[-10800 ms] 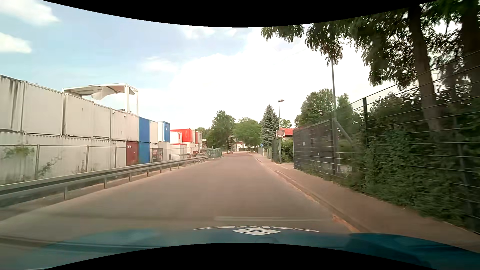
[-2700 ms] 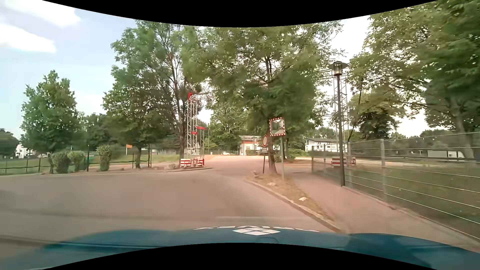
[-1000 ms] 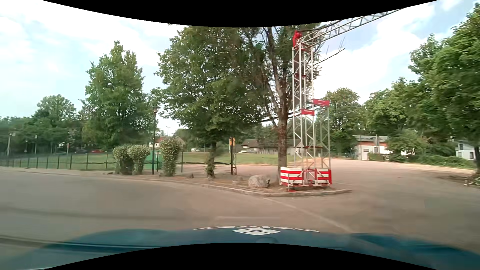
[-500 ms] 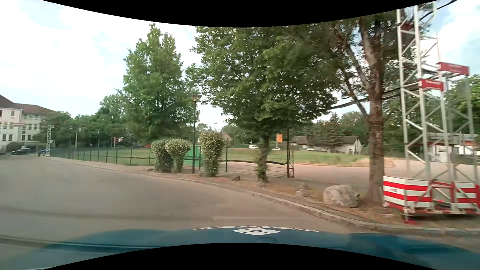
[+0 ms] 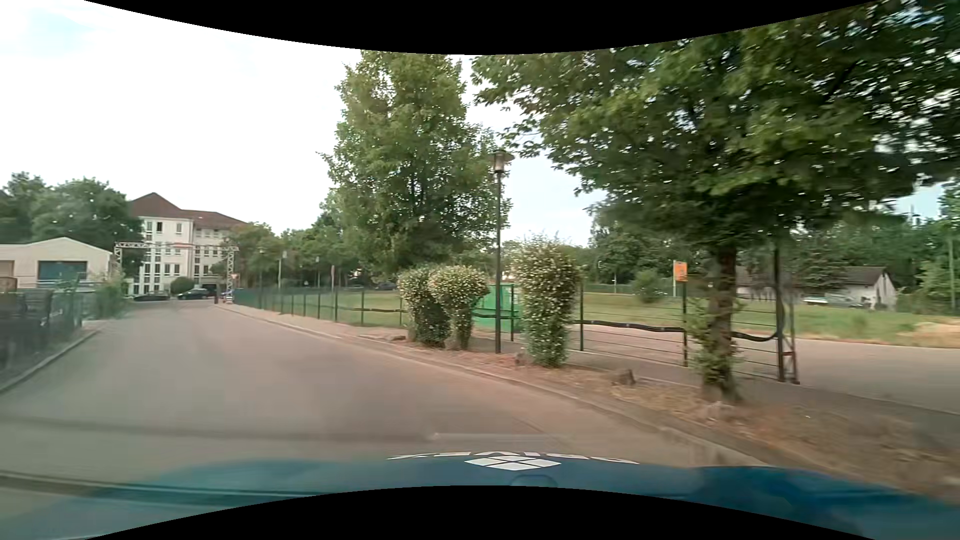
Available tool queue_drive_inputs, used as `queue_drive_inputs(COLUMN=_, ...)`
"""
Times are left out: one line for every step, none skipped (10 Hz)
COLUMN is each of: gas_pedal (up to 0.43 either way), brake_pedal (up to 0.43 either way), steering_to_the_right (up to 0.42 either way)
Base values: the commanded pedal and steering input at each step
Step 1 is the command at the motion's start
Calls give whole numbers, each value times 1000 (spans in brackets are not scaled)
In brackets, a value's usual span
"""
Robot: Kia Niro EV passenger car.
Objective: Follow the waypoints while adhering to traffic rules and regulations
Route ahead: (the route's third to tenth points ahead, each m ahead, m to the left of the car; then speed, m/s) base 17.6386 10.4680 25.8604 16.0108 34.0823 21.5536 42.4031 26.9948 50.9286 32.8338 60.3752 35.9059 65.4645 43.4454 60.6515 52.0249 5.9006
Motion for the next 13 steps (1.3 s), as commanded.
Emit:
queue_drive_inputs(gas_pedal=150, brake_pedal=0, steering_to_the_right=-310)
queue_drive_inputs(gas_pedal=150, brake_pedal=0, steering_to_the_right=-291)
queue_drive_inputs(gas_pedal=150, brake_pedal=0, steering_to_the_right=-272)
queue_drive_inputs(gas_pedal=150, brake_pedal=0, steering_to_the_right=-254)
queue_drive_inputs(gas_pedal=150, brake_pedal=0, steering_to_the_right=-239)
queue_drive_inputs(gas_pedal=150, brake_pedal=0, steering_to_the_right=-234)
queue_drive_inputs(gas_pedal=150, brake_pedal=0, steering_to_the_right=-231)
queue_drive_inputs(gas_pedal=150, brake_pedal=0, steering_to_the_right=-231)
queue_drive_inputs(gas_pedal=138, brake_pedal=0, steering_to_the_right=-230)
queue_drive_inputs(gas_pedal=110, brake_pedal=0, steering_to_the_right=-227)
queue_drive_inputs(gas_pedal=110, brake_pedal=0, steering_to_the_right=-221)
queue_drive_inputs(gas_pedal=110, brake_pedal=0, steering_to_the_right=-215)
queue_drive_inputs(gas_pedal=130, brake_pedal=0, steering_to_the_right=-210)
